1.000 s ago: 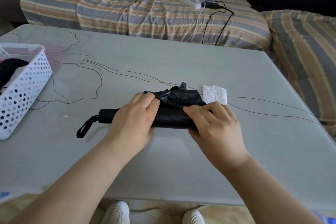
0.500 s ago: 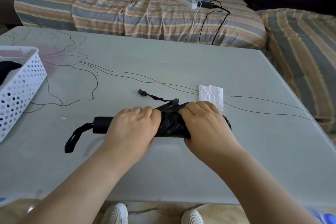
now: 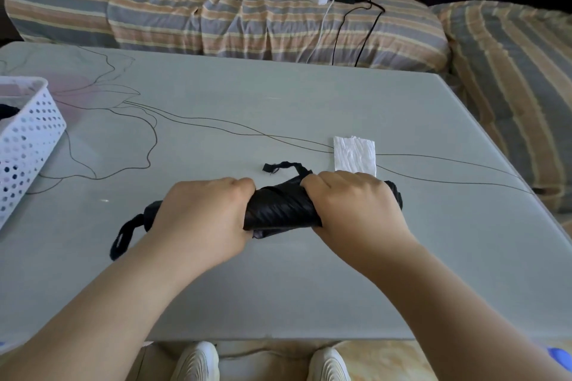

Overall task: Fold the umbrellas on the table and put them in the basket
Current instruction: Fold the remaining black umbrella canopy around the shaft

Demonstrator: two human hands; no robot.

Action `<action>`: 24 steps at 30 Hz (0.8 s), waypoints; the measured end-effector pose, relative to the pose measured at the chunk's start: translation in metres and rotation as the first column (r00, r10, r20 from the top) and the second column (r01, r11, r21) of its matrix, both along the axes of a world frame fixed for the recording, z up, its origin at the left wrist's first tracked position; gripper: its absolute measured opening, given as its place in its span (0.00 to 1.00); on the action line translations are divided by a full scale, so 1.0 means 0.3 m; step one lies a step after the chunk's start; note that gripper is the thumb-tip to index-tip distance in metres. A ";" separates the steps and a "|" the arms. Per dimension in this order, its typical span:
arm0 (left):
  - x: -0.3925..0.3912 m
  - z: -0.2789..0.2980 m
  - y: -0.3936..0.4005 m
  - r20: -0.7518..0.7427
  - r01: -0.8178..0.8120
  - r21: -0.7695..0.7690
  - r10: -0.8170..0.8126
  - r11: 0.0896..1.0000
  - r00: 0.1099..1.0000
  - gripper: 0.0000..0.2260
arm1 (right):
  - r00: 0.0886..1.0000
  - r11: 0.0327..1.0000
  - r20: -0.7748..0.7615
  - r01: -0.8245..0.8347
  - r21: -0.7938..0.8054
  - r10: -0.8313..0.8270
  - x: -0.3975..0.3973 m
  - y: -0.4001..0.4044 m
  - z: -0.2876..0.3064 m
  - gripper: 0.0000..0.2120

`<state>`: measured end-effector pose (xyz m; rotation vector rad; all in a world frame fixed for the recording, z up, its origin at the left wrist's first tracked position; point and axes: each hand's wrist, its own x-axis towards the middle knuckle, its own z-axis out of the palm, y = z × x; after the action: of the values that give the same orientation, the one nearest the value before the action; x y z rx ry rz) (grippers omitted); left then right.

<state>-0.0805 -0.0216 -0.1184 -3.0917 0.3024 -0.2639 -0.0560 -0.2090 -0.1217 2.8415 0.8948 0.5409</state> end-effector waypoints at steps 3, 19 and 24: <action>0.002 -0.004 0.016 -0.193 -0.088 -0.036 0.080 0.995 0.978 0.07 | 0.997 0.999 0.060 -0.040 0.008 0.039 -0.002 -0.003 -0.012 0.13; -0.047 -0.047 0.052 0.082 0.176 -0.028 -0.174 0.984 0.981 0.22 | 0.706 0.986 -0.703 0.160 0.037 -0.088 -0.006 -0.046 0.090 0.09; -0.077 -0.059 -0.038 0.241 0.288 -0.086 -0.260 0.954 0.935 0.33 | 0.910 0.991 -0.398 0.083 -0.105 -0.118 0.004 -0.001 0.039 0.04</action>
<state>-0.1035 -0.0328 -0.1361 -3.0835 0.7364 -0.6607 -0.0548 -0.2092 -0.1100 2.9473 0.7923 -0.1057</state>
